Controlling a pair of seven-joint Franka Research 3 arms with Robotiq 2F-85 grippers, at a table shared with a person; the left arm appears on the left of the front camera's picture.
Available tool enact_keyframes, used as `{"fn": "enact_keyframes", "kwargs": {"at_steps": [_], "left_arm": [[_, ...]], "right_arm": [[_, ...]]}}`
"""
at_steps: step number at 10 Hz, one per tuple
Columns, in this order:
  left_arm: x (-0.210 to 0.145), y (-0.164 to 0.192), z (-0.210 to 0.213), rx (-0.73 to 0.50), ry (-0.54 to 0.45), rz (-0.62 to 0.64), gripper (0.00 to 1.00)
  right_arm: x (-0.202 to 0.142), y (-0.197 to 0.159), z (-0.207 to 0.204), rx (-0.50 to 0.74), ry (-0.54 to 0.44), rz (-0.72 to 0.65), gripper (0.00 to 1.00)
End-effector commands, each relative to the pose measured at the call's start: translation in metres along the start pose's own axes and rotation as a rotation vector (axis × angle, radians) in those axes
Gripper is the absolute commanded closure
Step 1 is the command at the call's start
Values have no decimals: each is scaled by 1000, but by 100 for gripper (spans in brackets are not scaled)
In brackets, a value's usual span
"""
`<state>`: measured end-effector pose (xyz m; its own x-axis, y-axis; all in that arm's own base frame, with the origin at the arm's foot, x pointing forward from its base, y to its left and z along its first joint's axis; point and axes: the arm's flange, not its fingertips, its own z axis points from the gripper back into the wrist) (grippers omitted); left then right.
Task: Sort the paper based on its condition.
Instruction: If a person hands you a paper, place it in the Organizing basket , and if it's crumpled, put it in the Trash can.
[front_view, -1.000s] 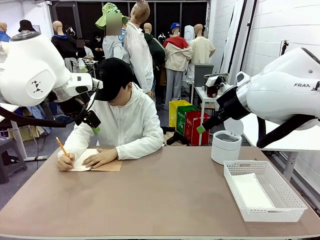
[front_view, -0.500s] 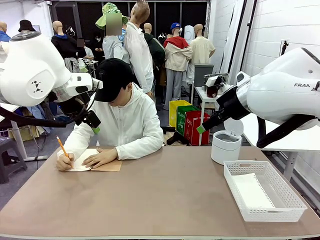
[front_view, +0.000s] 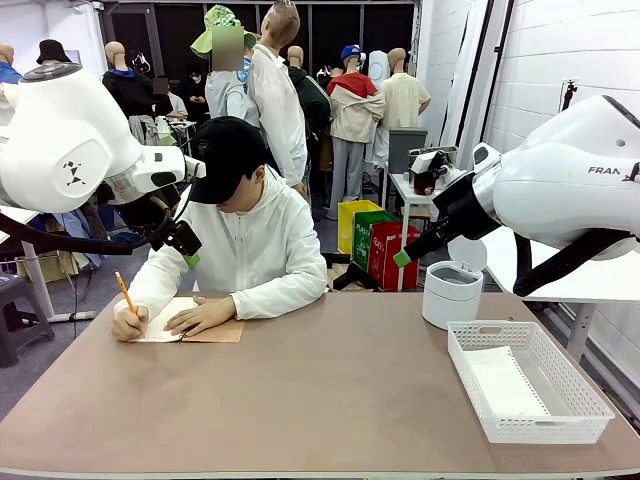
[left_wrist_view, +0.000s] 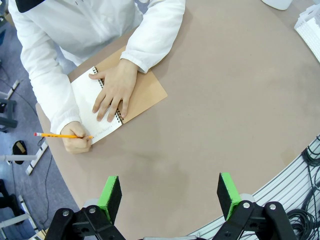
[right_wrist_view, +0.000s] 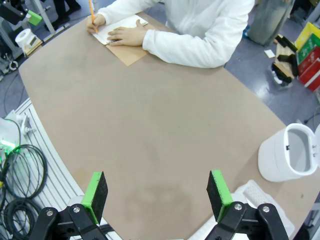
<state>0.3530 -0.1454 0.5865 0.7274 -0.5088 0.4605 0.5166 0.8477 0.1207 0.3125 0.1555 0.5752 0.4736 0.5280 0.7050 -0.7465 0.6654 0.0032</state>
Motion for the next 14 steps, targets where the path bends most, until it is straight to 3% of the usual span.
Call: {"fn": "enact_keyframes", "kwargs": {"at_steps": [1,14], "left_arm": [[0,1,1,-3,-7,2,0],[0,1,1,-3,-7,2,0]], "right_arm": [[-1,1,0,-4,3,0,0],[-1,1,0,-4,3,0,0]]}}
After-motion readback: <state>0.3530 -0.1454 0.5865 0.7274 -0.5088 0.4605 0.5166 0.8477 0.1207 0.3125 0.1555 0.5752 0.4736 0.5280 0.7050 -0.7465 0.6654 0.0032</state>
